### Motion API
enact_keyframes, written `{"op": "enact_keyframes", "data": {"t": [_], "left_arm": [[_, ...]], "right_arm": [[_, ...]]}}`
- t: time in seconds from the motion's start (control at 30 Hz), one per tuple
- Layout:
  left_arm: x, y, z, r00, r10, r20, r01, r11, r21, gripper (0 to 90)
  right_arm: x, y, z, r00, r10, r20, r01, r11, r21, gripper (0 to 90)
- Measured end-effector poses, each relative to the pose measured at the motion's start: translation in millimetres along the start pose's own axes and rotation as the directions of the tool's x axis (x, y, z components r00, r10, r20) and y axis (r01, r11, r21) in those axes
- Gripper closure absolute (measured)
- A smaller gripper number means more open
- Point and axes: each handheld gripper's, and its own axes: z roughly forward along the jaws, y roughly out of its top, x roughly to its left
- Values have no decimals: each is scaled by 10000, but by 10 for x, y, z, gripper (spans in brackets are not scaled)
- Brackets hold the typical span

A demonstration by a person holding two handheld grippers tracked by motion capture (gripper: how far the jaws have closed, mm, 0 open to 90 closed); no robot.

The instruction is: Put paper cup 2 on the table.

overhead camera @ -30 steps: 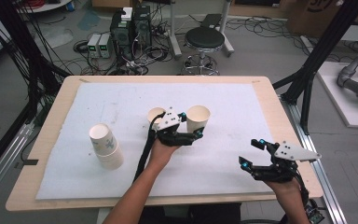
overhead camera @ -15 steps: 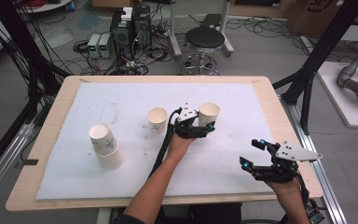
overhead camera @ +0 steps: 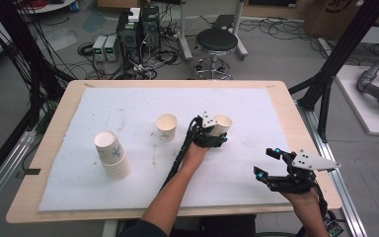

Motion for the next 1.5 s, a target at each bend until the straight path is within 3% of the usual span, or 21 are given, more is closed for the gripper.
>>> {"op": "enact_keyframes", "data": {"t": [0.4, 0.57, 0.63, 0.7, 0.97, 1.1, 1.17, 1.23, 1.33, 1.5], "left_arm": [[-71, -33, -121, 9982, 491, -359, -456, 9948, 905, 322], [-48, -59, -118, 9995, 247, -200, -227, 9950, 970, 301], [-46, -85, -109, 9999, -108, -25, 111, 9929, 1185, 214], [-50, -95, -141, 9999, -88, 149, 67, 9911, 1330, 182], [-13, -163, -485, 9991, -187, 389, 171, 9990, 420, 187], [-19, -193, -718, 9985, -50, 547, 74, 9990, -445, 185], [-18, -219, -843, 9965, -56, 835, 128, 9962, -859, 180], [-35, -247, -974, 9968, 91, 789, 9, 9920, -1264, 180], [-55, -292, -1165, 9917, 282, 1258, -20, 9789, -2043, 181], [-68, -314, -1416, 9861, 198, 1650, 228, 9674, -2523, 190]], "right_arm": [[15, 15, -11, 10000, -28, -31, 27, 10000, -36, 214], [22, 23, -13, 10000, -81, -47, 81, 10000, -23, 214], [23, 22, -14, 10000, -71, -57, 71, 10000, -32, 214], [10, 18, -14, 9999, -143, -45, 142, 9999, -66, 214], [34, 23, 0, 9999, -68, -133, 67, 10000, -20, 214], [54, 29, 30, 9998, -156, -149, 157, 9999, 51, 214], [69, 32, 45, 9997, -203, -147, 204, 9998, 74, 214], [101, 31, 54, 9996, -285, -9, 285, 9996, 0, 214], [127, 23, 90, 9990, -419, 146, 420, 9991, -81, 214], [147, 8, 161, 9990, -440, 35, 439, 9989, 151, 214]]}}
